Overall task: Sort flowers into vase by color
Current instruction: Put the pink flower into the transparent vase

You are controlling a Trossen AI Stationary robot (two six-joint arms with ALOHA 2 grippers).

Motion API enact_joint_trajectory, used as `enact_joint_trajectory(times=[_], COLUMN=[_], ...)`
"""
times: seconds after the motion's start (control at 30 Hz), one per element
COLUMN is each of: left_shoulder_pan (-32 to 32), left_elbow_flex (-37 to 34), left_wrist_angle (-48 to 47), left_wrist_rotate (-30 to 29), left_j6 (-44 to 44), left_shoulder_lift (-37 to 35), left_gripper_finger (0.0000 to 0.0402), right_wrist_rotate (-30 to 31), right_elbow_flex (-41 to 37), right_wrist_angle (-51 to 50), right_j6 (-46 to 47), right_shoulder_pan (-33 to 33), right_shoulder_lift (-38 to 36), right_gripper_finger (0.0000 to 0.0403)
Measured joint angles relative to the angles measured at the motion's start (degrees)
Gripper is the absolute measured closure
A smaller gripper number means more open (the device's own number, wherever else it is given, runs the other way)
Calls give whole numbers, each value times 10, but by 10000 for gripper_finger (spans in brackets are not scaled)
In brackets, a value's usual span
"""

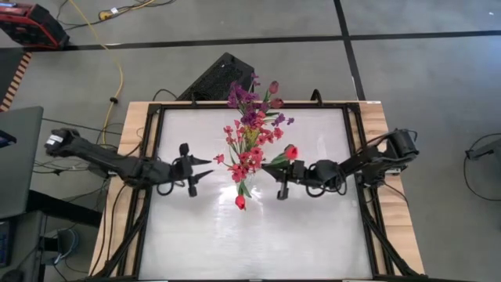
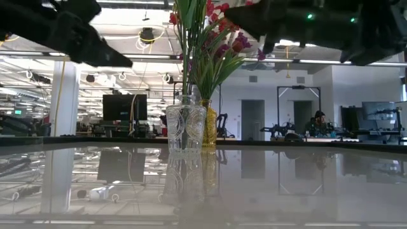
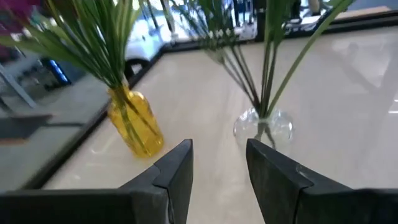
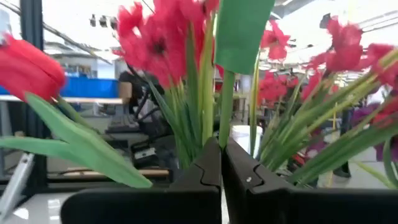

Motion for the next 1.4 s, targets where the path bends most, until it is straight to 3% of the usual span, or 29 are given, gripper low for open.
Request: enact_joint_trajectory(times=[0.3,0.6,0.97,1.2,1.4], left_shoulder_pan=[119,168,176,176,176], left_elbow_flex=[-1,-1,2,43,69], left_wrist_angle=[87,228,392,395,381], left_wrist_rotate=[169,254,323,345,344], left_j6=[-51,-68,-91,-91,-77], left_shoulder_lift=[121,236,393,444,457], left_gripper_finger=[262,262,262,262,262], right_wrist_rotate=[-4,-3,-3,-2,-1], right_elbow_flex=[47,54,54,55,91], right_wrist_angle=[-3,-15,-40,-57,-159], right_j6=[6,16,45,42,41], right_shoulder_pan=[-13,-14,-25,-26,-27], right_shoulder_lift=[57,65,65,65,65], right_gripper_finger=[380,380,380,380,380])
